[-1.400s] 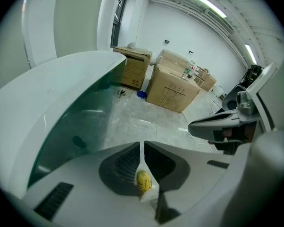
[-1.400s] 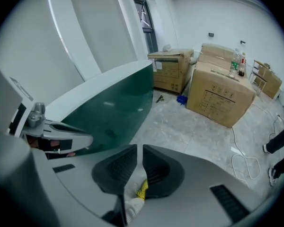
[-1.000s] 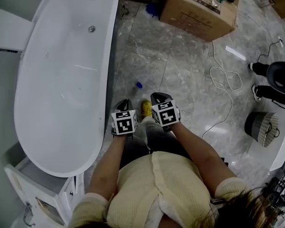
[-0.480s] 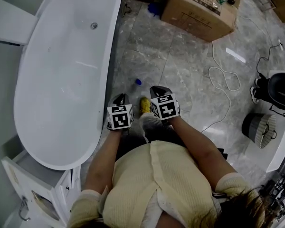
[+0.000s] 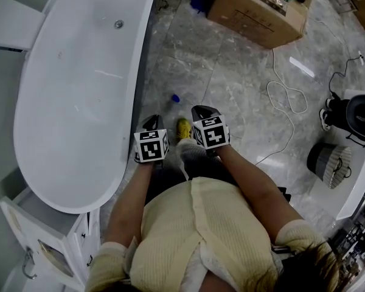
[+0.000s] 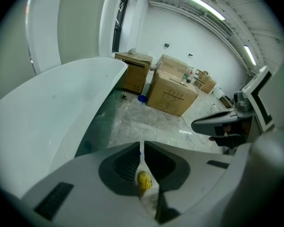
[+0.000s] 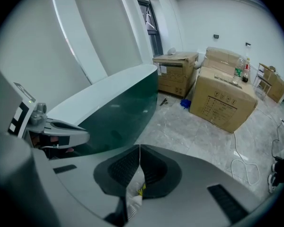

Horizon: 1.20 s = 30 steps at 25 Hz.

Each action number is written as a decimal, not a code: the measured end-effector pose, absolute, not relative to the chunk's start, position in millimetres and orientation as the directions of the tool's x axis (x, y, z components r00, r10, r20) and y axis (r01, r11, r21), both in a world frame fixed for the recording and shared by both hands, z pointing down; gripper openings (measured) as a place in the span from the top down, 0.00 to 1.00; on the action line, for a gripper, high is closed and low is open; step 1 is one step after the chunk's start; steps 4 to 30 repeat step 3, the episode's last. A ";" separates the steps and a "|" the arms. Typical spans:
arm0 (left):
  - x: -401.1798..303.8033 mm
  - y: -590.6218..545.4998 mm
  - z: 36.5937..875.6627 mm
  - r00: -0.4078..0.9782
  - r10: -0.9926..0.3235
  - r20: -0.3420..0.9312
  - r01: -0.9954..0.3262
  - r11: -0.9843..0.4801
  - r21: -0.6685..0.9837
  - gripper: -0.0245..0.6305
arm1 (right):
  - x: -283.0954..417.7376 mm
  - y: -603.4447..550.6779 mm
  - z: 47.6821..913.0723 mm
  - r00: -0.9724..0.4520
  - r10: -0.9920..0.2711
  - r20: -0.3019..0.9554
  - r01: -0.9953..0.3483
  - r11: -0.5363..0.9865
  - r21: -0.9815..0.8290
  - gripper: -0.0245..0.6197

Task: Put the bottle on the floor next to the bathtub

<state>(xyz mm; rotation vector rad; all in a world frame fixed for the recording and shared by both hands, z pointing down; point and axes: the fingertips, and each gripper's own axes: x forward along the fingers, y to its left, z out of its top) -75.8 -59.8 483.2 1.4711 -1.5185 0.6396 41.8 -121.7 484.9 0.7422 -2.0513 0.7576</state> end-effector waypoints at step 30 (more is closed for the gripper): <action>-74.1 -61.2 488.7 0.118 -0.489 0.864 -0.963 0.158 0.220 0.84 | 42.0 -123.6 490.0 -0.500 -0.229 0.835 -0.720 0.645 -0.255 0.91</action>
